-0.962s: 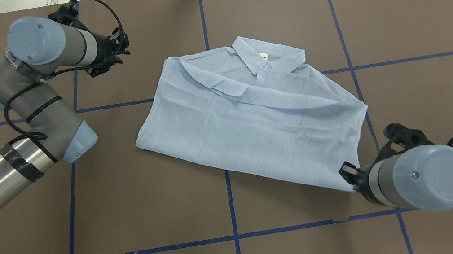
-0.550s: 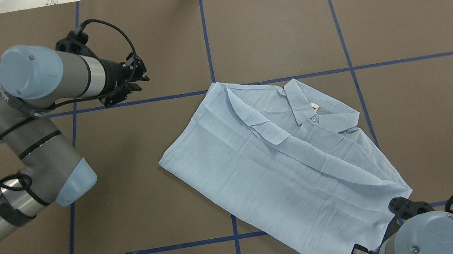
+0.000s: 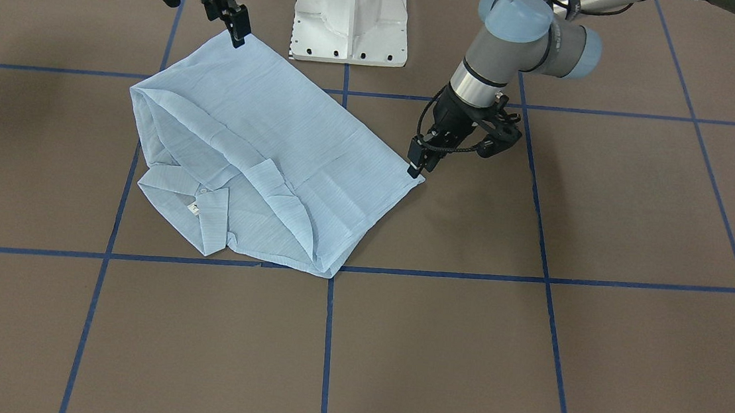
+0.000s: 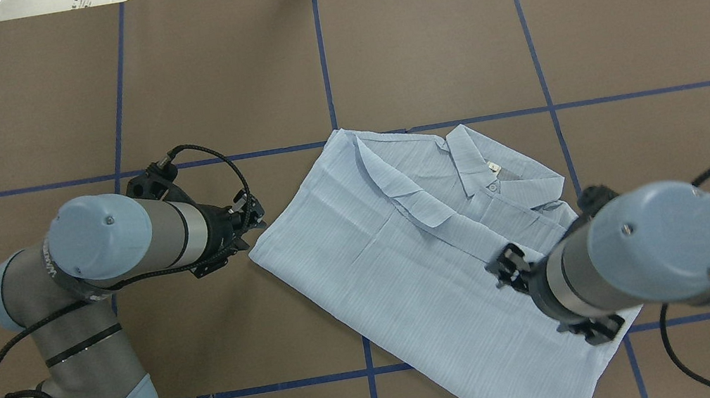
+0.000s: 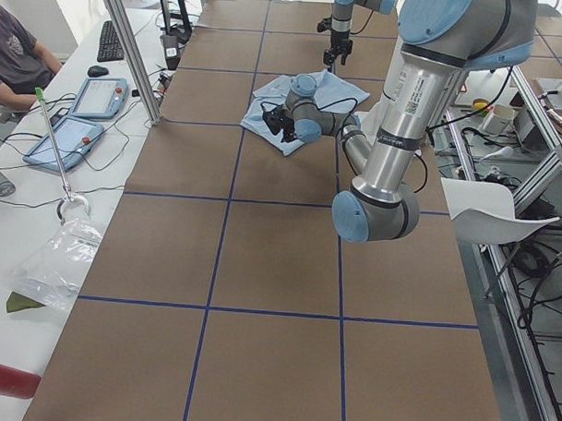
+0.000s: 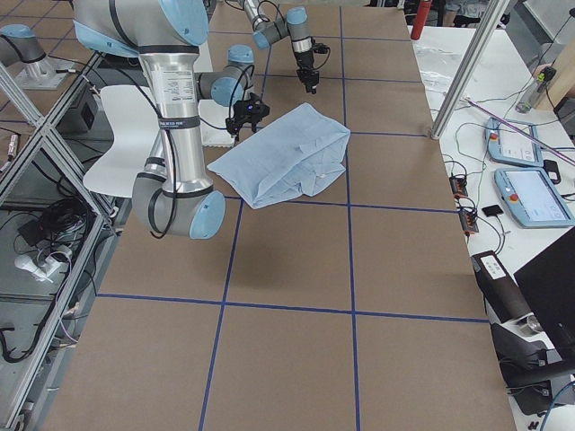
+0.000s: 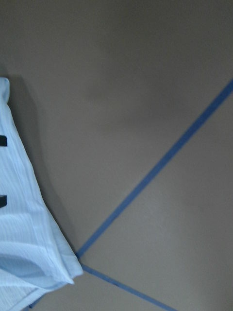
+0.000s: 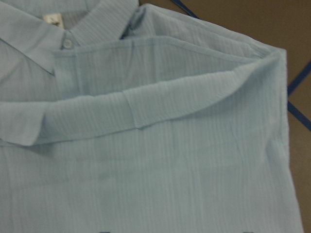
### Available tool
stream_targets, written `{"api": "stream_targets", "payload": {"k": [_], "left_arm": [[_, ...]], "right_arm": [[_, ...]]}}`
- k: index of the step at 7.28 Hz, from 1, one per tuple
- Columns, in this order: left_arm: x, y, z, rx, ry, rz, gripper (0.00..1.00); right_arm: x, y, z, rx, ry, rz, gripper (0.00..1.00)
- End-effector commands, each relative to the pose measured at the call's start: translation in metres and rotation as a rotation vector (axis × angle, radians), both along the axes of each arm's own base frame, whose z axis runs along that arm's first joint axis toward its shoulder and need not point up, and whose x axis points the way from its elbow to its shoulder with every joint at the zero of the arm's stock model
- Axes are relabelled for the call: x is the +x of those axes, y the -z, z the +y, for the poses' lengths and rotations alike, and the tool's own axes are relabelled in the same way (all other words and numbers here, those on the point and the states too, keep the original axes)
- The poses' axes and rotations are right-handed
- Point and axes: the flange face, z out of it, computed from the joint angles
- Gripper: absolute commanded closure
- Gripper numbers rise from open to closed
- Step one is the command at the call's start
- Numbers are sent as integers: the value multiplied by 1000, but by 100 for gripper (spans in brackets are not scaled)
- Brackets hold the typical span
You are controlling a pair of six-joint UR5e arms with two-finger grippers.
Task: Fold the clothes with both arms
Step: 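Drag the shirt corner with the right gripper, rotating the shirt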
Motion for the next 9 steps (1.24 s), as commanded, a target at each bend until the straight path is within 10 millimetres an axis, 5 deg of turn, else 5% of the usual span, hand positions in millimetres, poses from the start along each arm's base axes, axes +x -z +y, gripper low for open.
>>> {"api": "stream_targets", "payload": {"k": [1,3,9], "left_arm": [[25,-22,11,-26,-15,-65,43],[36,-20,13,-27,-24,-67,43],[50,-17,24,-29,-49,-66,45]], "right_arm": [[12,5,-83,103,-55,19,0],[2,-11,-114,140,-78,-13,0],[1,-16,-116,142,-83,-13,0]]}}
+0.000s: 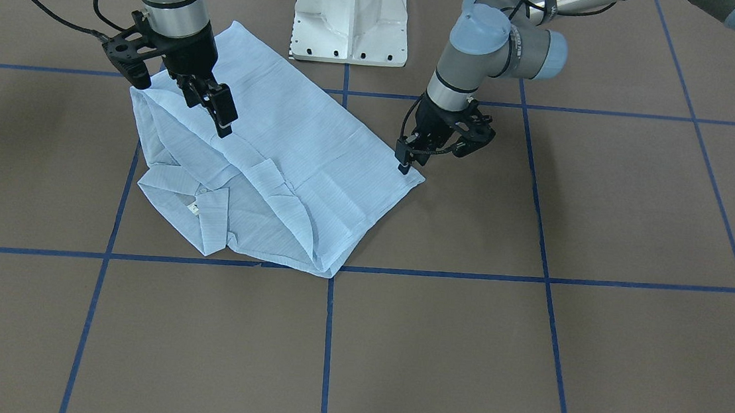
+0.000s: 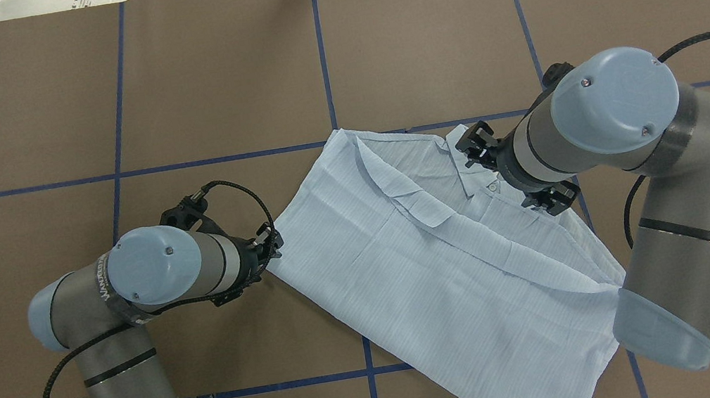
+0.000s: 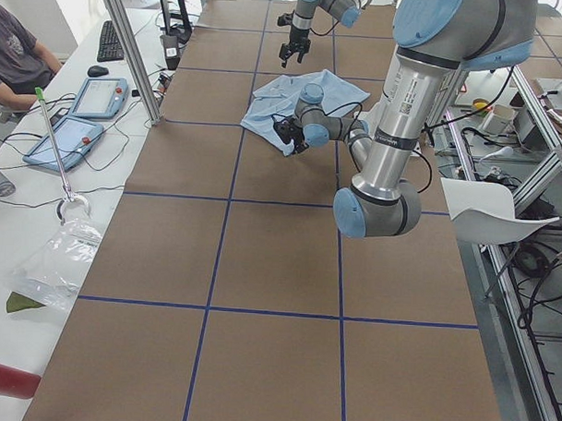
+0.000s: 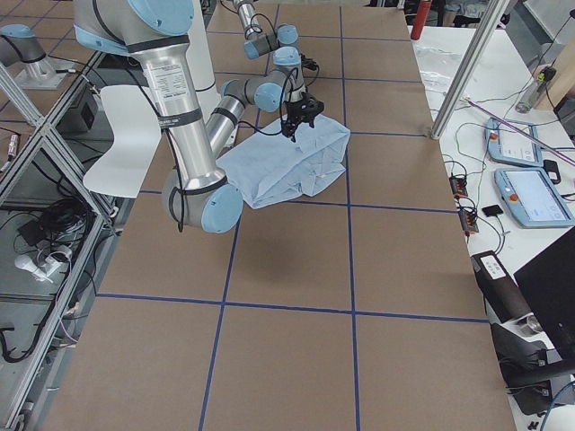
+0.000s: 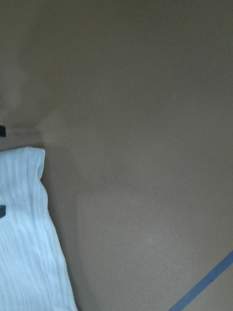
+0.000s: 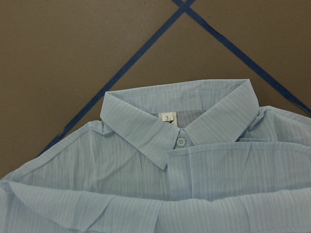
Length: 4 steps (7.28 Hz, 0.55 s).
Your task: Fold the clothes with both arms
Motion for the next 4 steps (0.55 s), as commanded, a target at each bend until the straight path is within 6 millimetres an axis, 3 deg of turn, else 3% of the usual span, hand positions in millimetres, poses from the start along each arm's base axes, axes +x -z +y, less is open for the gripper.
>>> {"api": "stream_targets", "payload": {"k": [1,3,4], "left_arm": [[6,-2,2,-2,-7,-6,47],[10,-5,2,-5,-8,-14,53],[11,-6,2,-7,-8,-15,70]], "right_arm": [[-1,-3,0,-3,0,5,0],[-1,-3,-1,-3,1,6,0],[-2,-4,-1,-4,1,9,0]]}}
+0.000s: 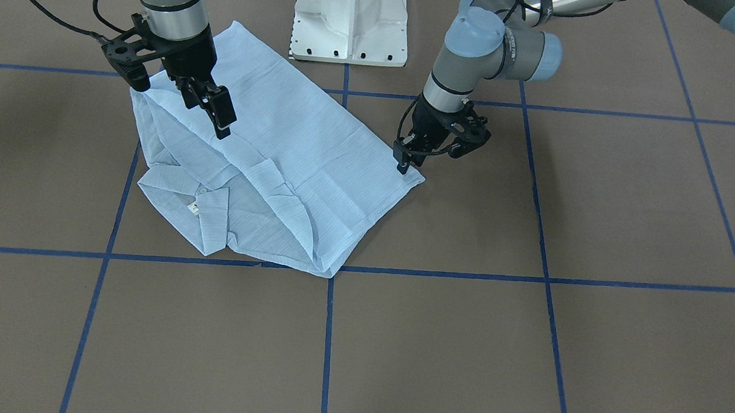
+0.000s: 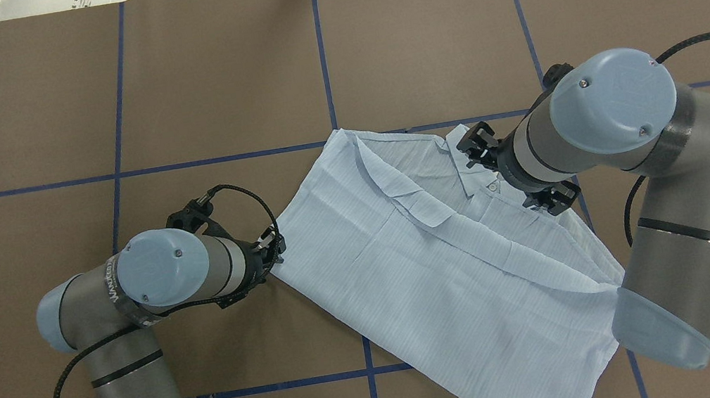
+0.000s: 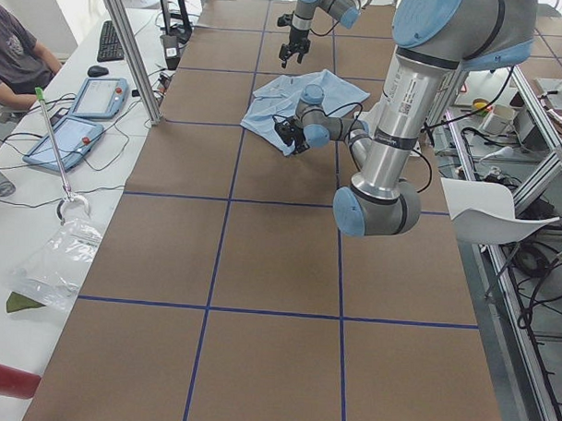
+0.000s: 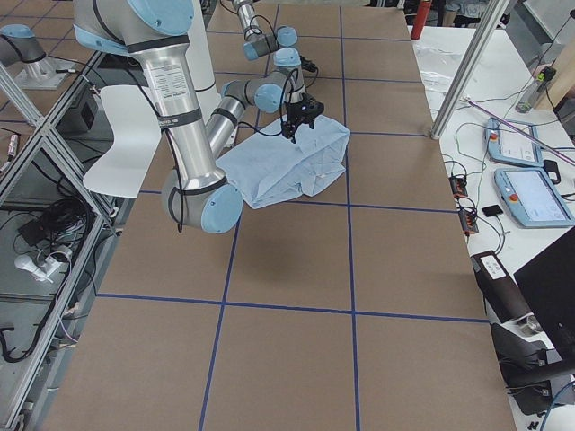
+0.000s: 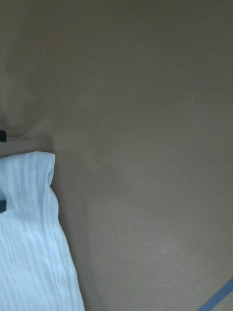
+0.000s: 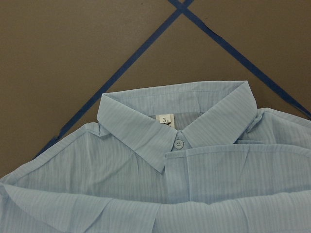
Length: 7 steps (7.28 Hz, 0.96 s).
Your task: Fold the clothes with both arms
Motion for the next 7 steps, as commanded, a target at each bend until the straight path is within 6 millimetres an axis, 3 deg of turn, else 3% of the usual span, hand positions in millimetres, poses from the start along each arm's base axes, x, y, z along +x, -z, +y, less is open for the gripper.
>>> {"api": "stream_targets", "payload": {"k": [1,2,3,4,7], "left_arm": [[1,-4,0,-2,0,-7,100],[0,-3,-1,0,2,-9,100],[-19,5,-19,27,37,-14,100],[-47,18,-52,112,50,-28,100],[-121,31,-148,355,77,-127,100]], "right_arm": [[-1,0,0,0,0,1,0],[-1,-2,0,-2,2,3,0],[0,-1,0,-1,2,2,0],[0,3,1,1,1,-7,0],[4,5,-4,25,-30,-24,0]]}}
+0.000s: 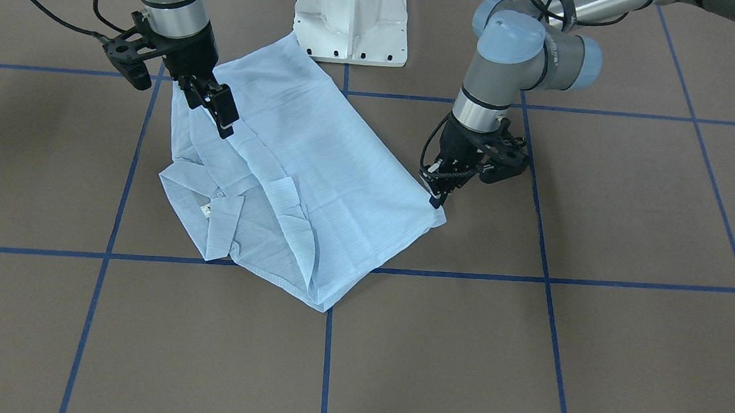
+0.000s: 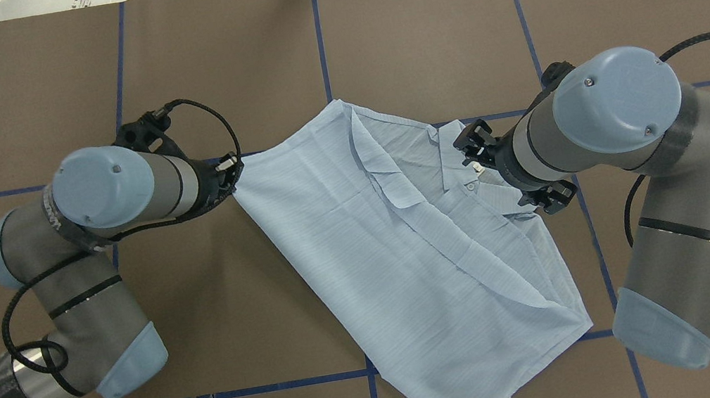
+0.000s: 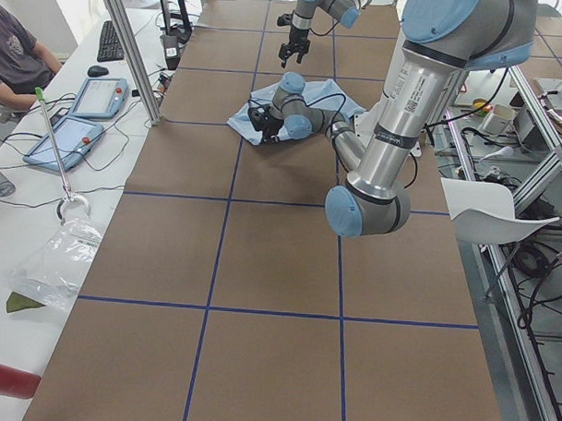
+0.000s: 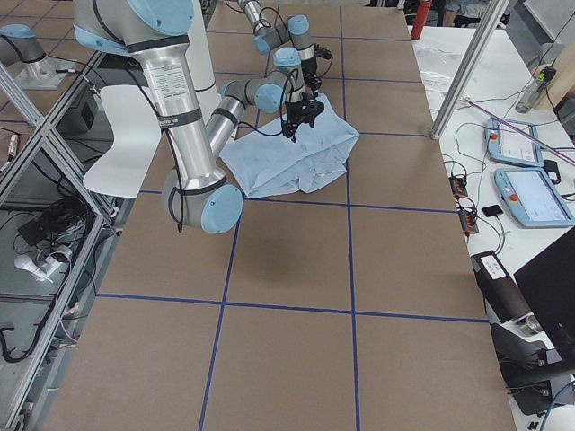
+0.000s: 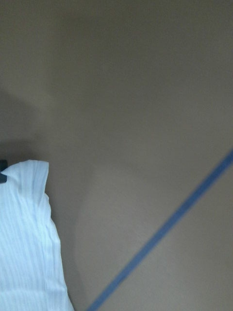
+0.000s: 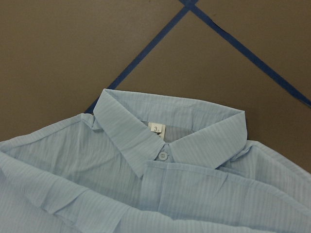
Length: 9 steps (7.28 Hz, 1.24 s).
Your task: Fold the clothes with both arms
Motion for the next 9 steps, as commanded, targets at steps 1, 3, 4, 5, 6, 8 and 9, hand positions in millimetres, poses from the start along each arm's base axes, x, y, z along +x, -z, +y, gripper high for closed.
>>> {"api": "stream_targets", "payload": {"k": [1,3,4,5,6,8,9], "left_arm": [[-20,4,-89,148,52,-48,100],[30,-46,-168,264,146,6,100],[28,-48,-176,299,138,-32,100],[28,-46,-176,304,133,-31,81],[23,-41,-175,312,128,-21,46],[-7,-44,-137,280,15,38,42],[-41,-51,-102,305,-7,45,42]], "right_arm": [[1,-2,-4,18,-17,11,0],[-4,-1,-3,19,-12,12,0],[-6,0,-5,26,-15,-1,0],[-7,-2,-7,41,-24,2,0],[-23,-14,-8,39,-22,40,0],[-62,9,16,93,18,28,0],[-84,21,35,160,62,39,0]]}}
